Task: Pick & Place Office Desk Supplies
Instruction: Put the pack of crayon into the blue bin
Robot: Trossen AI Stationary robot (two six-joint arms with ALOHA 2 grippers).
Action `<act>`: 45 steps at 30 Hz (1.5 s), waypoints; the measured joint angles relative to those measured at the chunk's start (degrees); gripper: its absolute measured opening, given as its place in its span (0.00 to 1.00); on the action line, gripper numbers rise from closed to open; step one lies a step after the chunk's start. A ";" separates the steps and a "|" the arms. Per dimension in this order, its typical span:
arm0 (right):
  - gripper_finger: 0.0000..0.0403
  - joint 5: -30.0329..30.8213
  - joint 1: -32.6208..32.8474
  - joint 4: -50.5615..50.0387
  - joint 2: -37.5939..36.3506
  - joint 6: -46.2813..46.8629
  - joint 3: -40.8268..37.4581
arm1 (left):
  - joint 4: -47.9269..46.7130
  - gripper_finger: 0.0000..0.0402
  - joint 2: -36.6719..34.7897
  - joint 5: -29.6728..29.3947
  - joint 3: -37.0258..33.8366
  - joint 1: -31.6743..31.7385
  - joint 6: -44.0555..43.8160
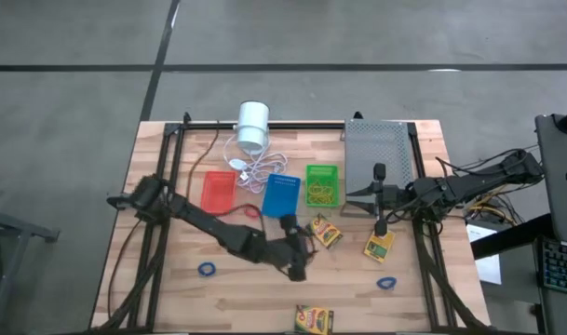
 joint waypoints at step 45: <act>0.19 0.00 0.01 -0.03 0.00 0.00 -0.02 | -1.93 0.57 -55.17 33.50 -36.06 20.44 13.10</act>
